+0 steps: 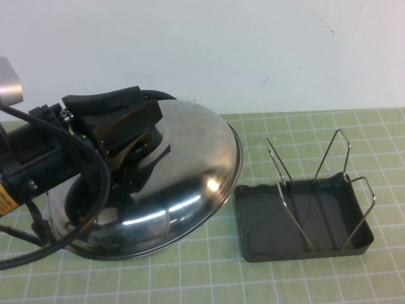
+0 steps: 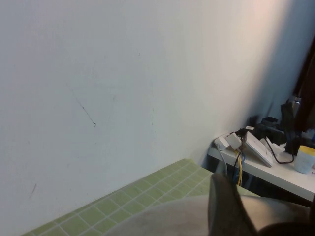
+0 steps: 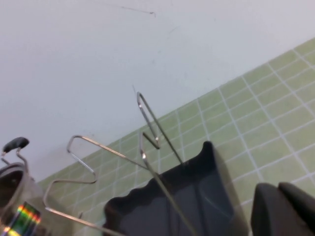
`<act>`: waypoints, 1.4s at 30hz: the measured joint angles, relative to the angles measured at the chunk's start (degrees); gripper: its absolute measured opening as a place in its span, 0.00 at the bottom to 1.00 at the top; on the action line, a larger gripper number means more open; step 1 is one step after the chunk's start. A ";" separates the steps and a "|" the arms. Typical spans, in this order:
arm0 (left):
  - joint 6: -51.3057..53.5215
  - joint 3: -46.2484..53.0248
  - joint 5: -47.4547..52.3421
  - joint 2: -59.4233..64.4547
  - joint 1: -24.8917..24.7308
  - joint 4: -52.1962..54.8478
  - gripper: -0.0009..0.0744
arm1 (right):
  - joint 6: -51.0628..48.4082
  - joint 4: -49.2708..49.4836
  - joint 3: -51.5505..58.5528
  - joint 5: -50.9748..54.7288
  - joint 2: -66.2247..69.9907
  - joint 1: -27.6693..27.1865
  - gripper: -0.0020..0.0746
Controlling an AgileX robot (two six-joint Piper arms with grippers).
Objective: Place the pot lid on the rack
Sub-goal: Hand over the pot lid
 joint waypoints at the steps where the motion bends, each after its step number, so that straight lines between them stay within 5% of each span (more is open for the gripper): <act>1: 0.00 0.00 0.00 0.00 0.00 0.02 0.42 | -0.27 1.80 0.00 0.59 0.00 0.00 0.02; 6: 1.04 0.00 0.00 0.10 0.00 -0.09 0.42 | -6.61 20.28 -2.80 7.78 2.78 1.16 0.02; 11: 2.58 0.00 -0.12 1.69 -0.10 -4.63 0.42 | -40.59 56.66 -8.79 14.16 15.60 2.71 0.03; 14: 1.96 0.00 0.28 3.20 -0.10 -7.38 0.42 | -57.78 67.26 -13.62 16.55 25.17 2.91 0.05; 17: 0.79 0.00 0.39 3.86 -0.10 -7.78 0.42 | -62.94 70.13 -19.01 21.62 34.94 2.91 0.16; 22: 0.14 0.00 0.39 3.95 -0.10 -8.17 0.42 | -65.84 70.55 -28.79 36.26 52.26 2.91 0.53; 25: 0.14 0.00 0.39 3.95 -0.10 -8.26 0.42 | -66.07 70.55 -34.35 42.86 61.73 2.91 0.66; 30: 0.14 0.00 0.39 4.08 -0.10 -8.26 0.42 | -66.07 70.55 -42.41 49.73 74.91 4.32 0.71; 42: 0.83 0.00 0.39 4.08 -0.10 -7.92 0.42 | -67.02 70.55 -59.50 48.80 90.85 17.76 0.71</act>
